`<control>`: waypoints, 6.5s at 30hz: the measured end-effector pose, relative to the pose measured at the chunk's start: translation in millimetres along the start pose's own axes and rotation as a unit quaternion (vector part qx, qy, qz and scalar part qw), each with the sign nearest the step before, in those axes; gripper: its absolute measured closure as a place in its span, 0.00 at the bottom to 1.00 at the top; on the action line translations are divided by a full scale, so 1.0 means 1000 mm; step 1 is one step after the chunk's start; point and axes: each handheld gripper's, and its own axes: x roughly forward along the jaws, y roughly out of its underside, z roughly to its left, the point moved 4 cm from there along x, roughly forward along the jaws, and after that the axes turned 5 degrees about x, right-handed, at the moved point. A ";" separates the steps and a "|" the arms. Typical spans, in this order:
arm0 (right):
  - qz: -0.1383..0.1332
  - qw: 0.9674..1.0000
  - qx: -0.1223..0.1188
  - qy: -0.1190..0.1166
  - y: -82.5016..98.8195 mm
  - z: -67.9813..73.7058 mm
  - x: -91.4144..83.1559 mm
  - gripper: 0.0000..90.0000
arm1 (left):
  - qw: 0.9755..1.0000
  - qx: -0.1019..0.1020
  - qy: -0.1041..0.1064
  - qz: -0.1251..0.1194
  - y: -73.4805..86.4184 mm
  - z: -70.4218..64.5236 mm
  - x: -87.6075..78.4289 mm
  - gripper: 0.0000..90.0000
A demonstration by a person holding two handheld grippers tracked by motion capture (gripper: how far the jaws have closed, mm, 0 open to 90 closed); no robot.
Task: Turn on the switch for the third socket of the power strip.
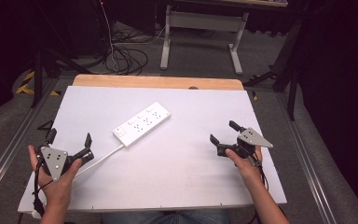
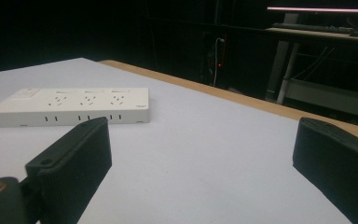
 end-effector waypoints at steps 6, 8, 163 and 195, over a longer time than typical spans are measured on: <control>0.001 1.000 0.001 0.001 0.000 0.000 0.000 0.06 | 1.000 -0.003 -0.003 0.001 0.000 0.000 0.001 0.04; 0.000 1.000 0.001 0.001 0.000 0.000 0.000 0.06 | 1.000 -0.003 -0.003 0.002 0.000 0.000 0.001 0.04; 0.014 1.000 -0.002 -0.006 0.003 -0.003 0.005 0.05 | 0.985 -0.019 0.158 0.074 -0.051 -0.065 0.093 1.00; 0.014 1.000 -0.002 -0.011 0.004 -0.003 0.007 0.05 | 0.967 0.025 0.211 0.138 -0.043 -0.117 0.147 1.00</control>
